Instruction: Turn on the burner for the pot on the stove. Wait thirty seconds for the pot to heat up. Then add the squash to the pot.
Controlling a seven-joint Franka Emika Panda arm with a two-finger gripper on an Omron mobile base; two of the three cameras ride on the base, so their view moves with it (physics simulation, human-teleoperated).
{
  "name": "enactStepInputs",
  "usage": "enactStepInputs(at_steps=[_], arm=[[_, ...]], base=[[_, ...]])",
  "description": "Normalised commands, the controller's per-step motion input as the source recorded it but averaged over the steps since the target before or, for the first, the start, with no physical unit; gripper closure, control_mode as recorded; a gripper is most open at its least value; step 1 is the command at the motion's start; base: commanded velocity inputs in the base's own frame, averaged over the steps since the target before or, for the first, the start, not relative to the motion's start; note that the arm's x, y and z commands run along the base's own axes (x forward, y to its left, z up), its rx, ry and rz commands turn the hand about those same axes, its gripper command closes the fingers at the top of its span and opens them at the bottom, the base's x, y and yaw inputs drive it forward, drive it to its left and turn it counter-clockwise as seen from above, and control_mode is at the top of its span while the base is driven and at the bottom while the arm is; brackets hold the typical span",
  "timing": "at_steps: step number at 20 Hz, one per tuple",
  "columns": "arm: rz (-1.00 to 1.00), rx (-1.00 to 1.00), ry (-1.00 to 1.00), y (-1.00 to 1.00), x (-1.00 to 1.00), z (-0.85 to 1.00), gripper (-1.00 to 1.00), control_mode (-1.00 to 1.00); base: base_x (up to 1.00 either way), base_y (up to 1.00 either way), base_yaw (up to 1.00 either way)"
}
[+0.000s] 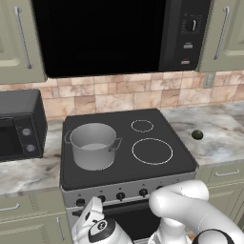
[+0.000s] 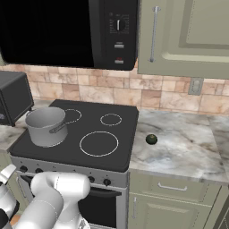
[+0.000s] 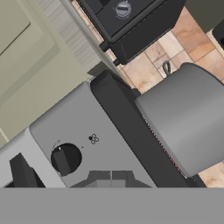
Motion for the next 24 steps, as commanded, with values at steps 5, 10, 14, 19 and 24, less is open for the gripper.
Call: enactStepInputs(at_steps=[5, 10, 14, 19, 24], arm=[[0.00, 0.00, 0.00, 0.00, 0.00, 0.00, 1.00, -1.00], [0.00, 0.00, 0.00, 0.00, 0.00, 0.00, 1.00, -1.00], [0.00, 0.00, 0.00, 0.00, 0.00, 0.00, 1.00, -1.00], [0.00, 0.00, 0.00, 0.00, 0.00, 0.00, 1.00, -1.00], [0.00, 0.00, 0.00, 0.00, 0.00, 0.00, 1.00, -1.00]], base=[[0.00, 0.00, 0.00], [0.00, 0.00, 0.00], [0.00, 0.00, 0.00], [0.00, 0.00, 0.00], [0.00, 0.00, 0.00]])
